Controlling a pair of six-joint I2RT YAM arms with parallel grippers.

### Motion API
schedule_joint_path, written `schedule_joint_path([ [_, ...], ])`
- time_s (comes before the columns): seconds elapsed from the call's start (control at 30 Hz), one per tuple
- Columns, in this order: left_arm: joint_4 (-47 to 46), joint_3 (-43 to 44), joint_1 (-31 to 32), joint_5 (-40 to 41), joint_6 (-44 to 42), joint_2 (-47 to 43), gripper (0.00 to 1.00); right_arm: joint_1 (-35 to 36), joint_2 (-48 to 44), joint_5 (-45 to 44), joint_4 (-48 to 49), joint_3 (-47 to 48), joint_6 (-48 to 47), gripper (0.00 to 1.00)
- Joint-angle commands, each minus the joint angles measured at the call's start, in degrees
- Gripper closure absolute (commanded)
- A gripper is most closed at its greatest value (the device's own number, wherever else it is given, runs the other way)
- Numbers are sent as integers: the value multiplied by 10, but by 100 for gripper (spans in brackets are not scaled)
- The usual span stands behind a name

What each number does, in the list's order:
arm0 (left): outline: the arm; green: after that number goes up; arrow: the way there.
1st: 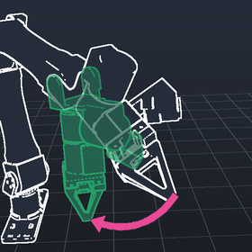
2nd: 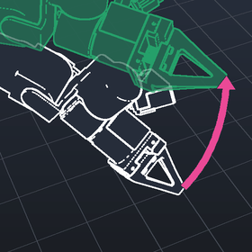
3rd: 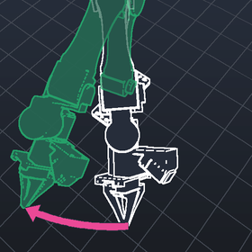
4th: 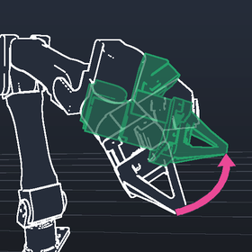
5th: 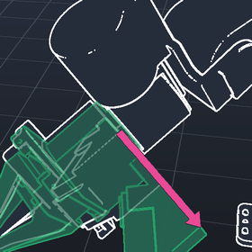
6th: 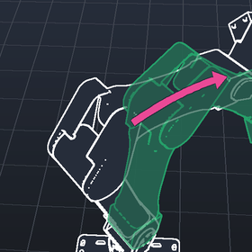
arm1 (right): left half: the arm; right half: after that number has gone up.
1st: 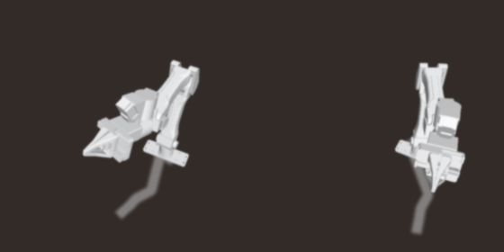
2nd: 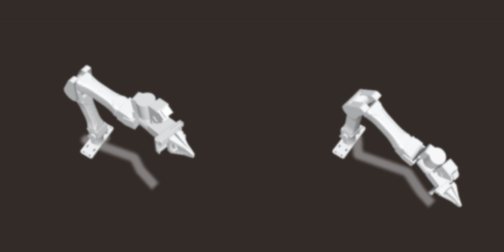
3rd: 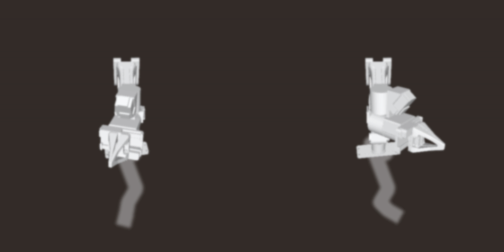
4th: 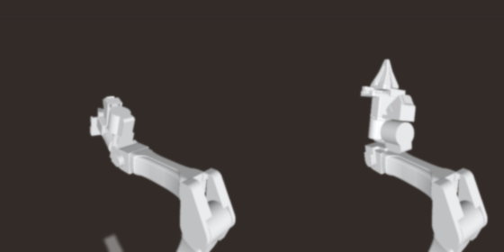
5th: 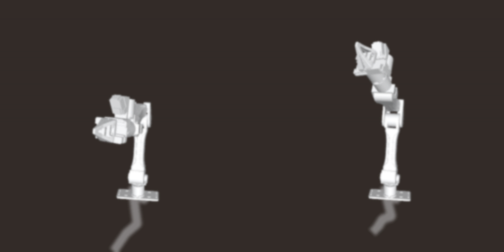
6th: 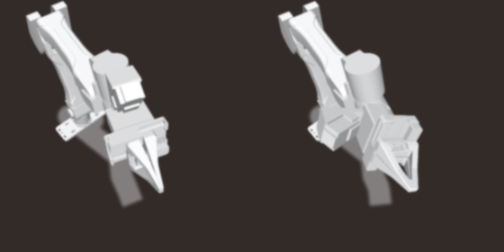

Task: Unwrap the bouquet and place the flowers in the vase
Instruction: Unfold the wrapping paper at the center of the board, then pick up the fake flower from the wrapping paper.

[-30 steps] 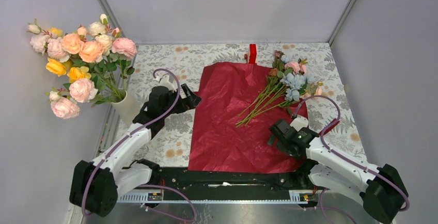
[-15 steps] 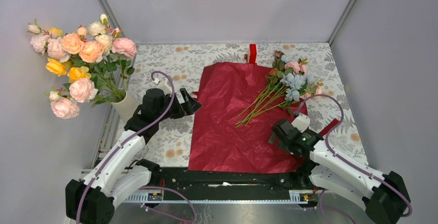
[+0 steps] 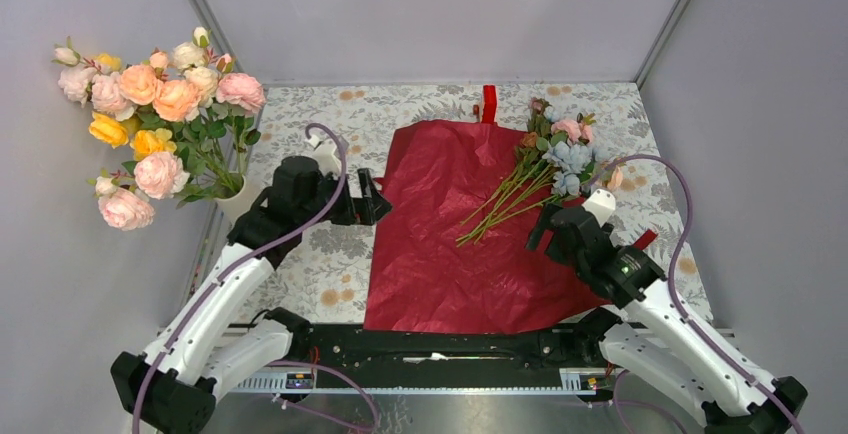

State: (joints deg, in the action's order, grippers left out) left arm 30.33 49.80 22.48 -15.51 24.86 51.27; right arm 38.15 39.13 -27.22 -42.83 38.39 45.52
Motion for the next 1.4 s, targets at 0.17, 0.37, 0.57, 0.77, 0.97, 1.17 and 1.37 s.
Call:
schedule_joint_path([
  [0.17,-193,-12,155,35,15,110,8,-172,51,155,150,-21,-86,2],
  [0.37,-298,17,218,38,6,257,12,-264,27,193,162,-63,-89,4],
  [0.57,-315,85,264,48,-18,394,32,-313,-15,224,162,-95,-79,5],
  [0.77,-327,132,275,48,-28,480,44,-314,-43,239,162,-107,-71,5],
  [0.97,-317,166,276,57,-41,535,53,-314,-52,253,161,-115,-67,6],
  [1.17,-321,180,281,51,-42,556,65,-315,-50,254,160,-123,-68,6],
  [1.37,-316,195,282,60,-46,582,68,-315,-53,256,158,-125,-69,6],
])
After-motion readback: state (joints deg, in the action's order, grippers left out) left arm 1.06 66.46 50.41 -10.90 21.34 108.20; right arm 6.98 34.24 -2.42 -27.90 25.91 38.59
